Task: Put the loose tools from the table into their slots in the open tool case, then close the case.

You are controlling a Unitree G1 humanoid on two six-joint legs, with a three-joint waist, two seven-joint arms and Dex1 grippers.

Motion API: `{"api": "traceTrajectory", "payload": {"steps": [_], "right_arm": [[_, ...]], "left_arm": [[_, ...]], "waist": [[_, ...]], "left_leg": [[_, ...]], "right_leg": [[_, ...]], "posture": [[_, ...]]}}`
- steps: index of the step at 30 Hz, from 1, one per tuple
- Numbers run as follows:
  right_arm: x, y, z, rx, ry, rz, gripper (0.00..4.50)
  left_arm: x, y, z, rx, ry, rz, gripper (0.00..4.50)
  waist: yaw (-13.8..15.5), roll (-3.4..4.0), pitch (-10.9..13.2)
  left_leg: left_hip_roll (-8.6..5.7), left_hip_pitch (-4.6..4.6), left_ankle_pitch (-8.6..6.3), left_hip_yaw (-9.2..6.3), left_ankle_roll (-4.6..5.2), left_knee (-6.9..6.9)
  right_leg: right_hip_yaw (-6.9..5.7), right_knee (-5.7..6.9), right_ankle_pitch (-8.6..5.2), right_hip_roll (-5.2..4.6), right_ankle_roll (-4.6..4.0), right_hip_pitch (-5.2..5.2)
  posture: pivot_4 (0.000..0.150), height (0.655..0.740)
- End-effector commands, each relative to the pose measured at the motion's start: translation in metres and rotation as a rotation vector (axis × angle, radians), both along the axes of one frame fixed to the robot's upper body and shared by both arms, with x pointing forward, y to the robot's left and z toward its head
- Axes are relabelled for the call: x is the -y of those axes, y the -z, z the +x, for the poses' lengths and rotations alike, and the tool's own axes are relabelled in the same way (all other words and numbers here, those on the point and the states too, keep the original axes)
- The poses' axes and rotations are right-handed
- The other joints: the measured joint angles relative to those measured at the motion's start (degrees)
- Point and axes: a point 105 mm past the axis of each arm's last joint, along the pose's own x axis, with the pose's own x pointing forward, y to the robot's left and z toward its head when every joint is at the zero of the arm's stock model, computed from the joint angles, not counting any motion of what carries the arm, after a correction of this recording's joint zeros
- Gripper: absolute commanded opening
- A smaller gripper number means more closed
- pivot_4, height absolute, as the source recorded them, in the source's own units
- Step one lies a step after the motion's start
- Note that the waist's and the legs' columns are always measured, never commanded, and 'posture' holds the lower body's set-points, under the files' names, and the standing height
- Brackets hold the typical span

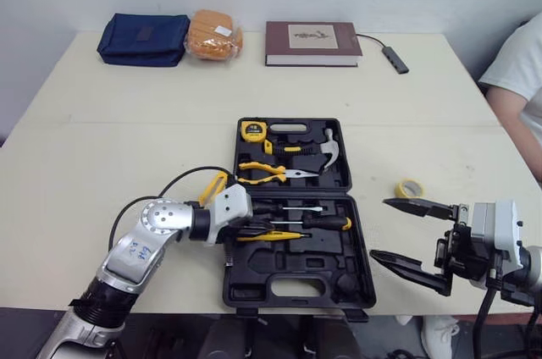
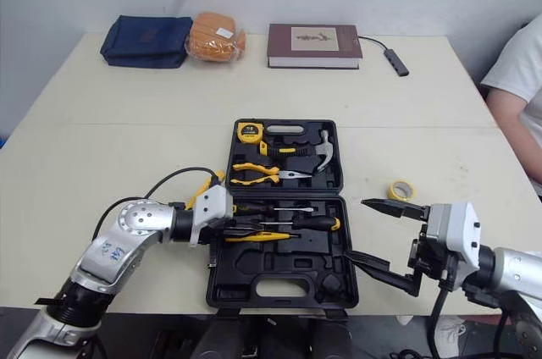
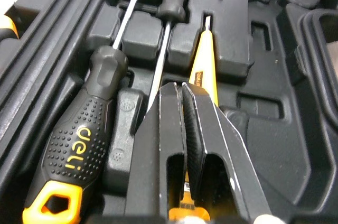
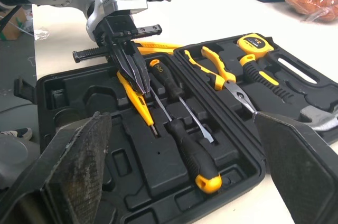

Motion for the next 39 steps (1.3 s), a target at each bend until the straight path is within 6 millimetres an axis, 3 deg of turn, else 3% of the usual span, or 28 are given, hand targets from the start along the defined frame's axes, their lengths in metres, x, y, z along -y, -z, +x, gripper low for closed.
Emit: {"api": "traceTrajectory", "payload": {"steps": [1, 15, 22, 28, 34, 36, 39], "right_arm": [[-0.006, -0.007, -0.005, 0.027, -0.03, -0.001, 4.5], [-0.003, -0.004, -0.006, 0.022, -0.019, -0.003, 4.5], [0.001, -0.002, -0.006, 0.023, -0.009, -0.006, 4.5], [0.002, -0.001, -0.006, 0.024, -0.006, -0.005, 4.5], [0.008, 0.002, -0.006, 0.024, 0.011, -0.009, 4.5], [0.014, 0.001, -0.005, 0.035, 0.032, -0.017, 4.5], [0.034, -0.004, -0.007, 0.047, 0.078, -0.045, 4.5]], "left_arm": [[0.005, -0.011, -0.004, 0.038, 0.03, -0.056, 0.09], [-0.001, 0.013, -0.01, -0.03, 0.024, 0.043, 0.09], [-0.016, 0.047, -0.014, -0.08, -0.002, 0.231, 0.09], [-0.016, 0.054, -0.008, -0.137, -0.078, 0.224, 0.09], [-0.011, 0.04, -0.009, -0.117, -0.037, 0.149, 0.09], [-0.005, 0.017, -0.01, -0.028, 0.019, 0.034, 0.09], [-0.014, -0.018, -0.013, 0.09, 0.061, -0.095, 0.09]], "waist": [[0.0, 0.0, 0.0], [-0.3, 0.03, 0.0], [-0.3, 0.18, -0.1], [-0.3, 0.5, -0.4], [-0.3, 0.81, -0.8], [-0.3, 0.82, -0.8], [-0.3, 0.73, -0.7]], "left_leg": [[0.0, 0.0, 0.0, 0.0, 0.01, 0.0], [0.0, 0.02, -0.02, 0.01, 0.0, -0.01], [0.01, 0.09, -0.04, 0.02, -0.02, -0.05], [0.03, 0.24, -0.1, 0.0, 0.03, -0.07], [0.03, 0.27, -0.16, -0.01, 0.1, -0.07], [0.03, 0.27, -0.17, -0.01, 0.1, -0.06], [0.03, 0.12, -0.17, -0.01, 0.1, -0.06]], "right_leg": [[0.0, 0.0, 0.0, 0.0, 0.0, 0.0], [0.02, 0.0, 0.0, 0.01, 0.0, 0.0], [0.04, 0.0, 0.0, 0.01, 0.0, 0.03], [0.05, -0.06, 0.0, 0.0, 0.0, 0.18], [0.05, -0.09, 0.0, -0.01, -0.01, 0.23], [0.05, -0.09, -0.01, -0.01, -0.01, 0.22], [0.06, -0.11, -0.01, -0.02, -0.01, 0.08]], "posture": [[0.15, 0.74], [0.15, 0.74], [0.15, 0.74], [0.15, 0.74], [0.15, 0.74], [0.15, 0.74], [0.15, 0.74]]}}
